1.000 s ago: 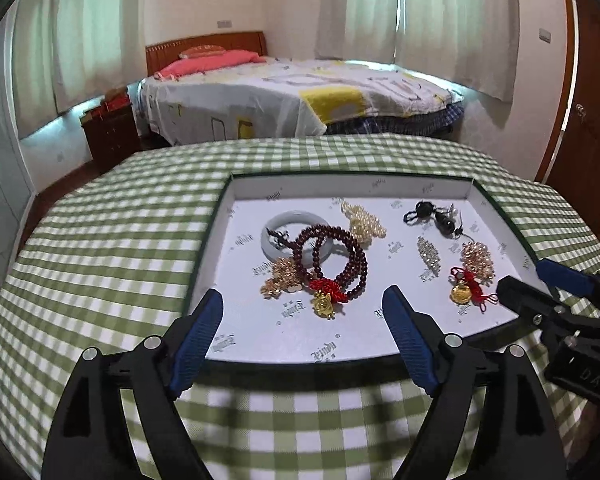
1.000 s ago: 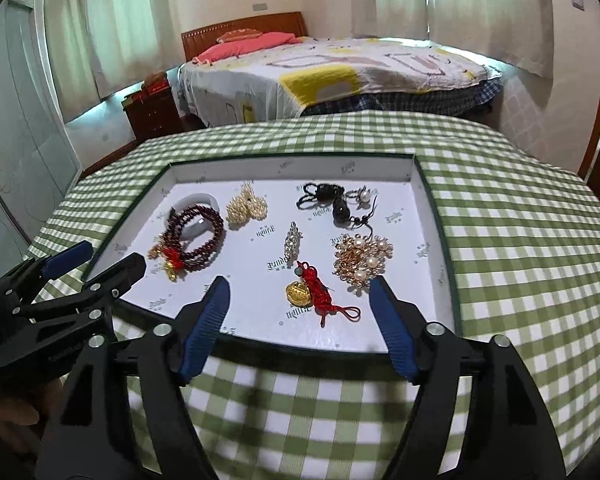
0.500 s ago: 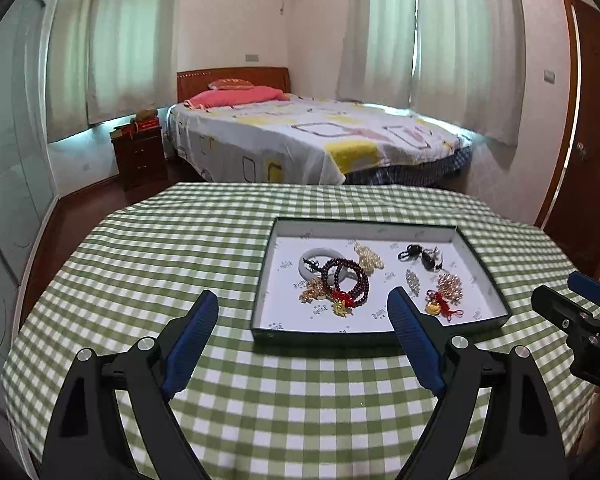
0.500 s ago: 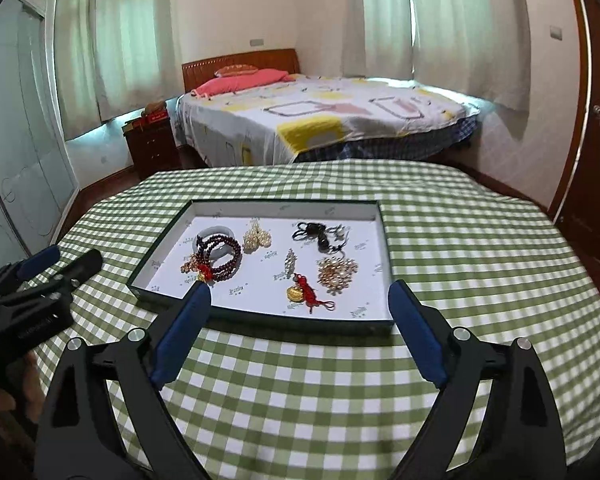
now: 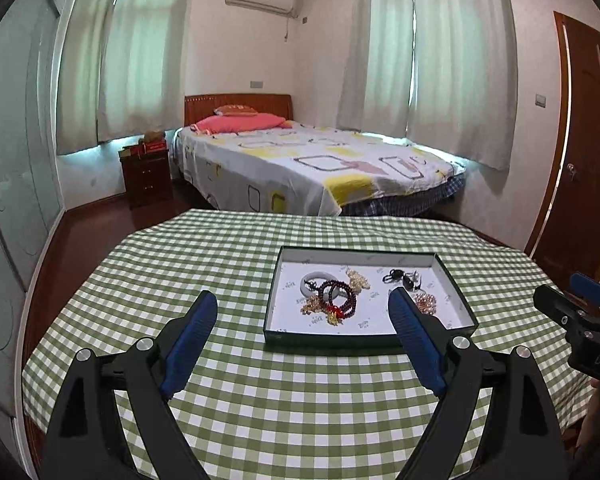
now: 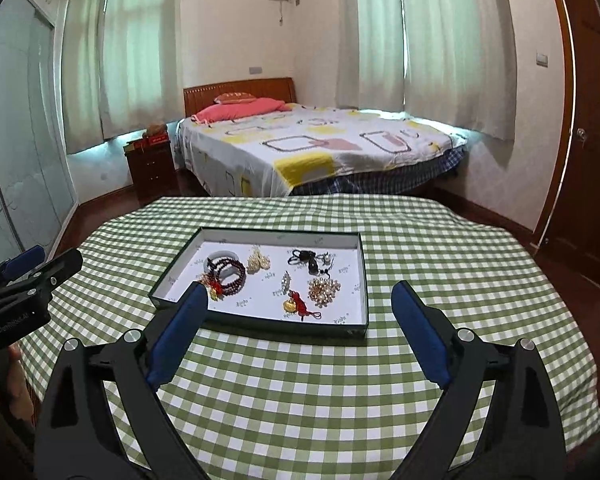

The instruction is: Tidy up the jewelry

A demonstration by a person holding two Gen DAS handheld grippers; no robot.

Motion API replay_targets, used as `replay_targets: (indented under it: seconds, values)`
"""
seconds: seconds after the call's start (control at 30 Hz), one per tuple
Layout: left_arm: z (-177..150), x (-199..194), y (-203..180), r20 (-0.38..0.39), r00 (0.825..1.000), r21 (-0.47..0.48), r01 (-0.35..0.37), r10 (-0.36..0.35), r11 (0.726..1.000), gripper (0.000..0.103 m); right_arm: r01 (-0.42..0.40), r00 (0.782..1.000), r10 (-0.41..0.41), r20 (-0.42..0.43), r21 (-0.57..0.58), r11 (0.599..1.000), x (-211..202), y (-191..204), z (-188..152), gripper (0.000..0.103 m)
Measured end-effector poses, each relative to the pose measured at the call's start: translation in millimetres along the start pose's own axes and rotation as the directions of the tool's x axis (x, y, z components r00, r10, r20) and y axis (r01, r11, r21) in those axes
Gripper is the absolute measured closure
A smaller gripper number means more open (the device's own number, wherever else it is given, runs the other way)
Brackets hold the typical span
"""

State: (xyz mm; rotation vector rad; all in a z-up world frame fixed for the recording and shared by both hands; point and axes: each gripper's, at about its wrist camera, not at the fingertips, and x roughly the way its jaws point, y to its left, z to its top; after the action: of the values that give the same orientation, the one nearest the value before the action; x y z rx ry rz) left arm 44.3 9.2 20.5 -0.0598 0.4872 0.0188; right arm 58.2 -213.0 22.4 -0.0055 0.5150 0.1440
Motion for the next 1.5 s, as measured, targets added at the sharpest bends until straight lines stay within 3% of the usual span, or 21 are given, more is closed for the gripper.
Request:
replay_targets:
  seconds: [0.53,1.5]
  values:
    - [-2.0,-32.6,-0.7,0.057,0.998,-0.007,0.007,-0.007,1.0,0.019,-0.003,0.998,0.003,0.07,-0.004,1.0,-41.8,7.2,1.8,0.011]
    - [-1.1,-38.8,1.7,0.066,0.998,-0.03,-0.003,0.005,1.0,0.019,-0.007,0.997,0.007,0.077,-0.003,1.0,-46.0,9.4,0.7,0.01]
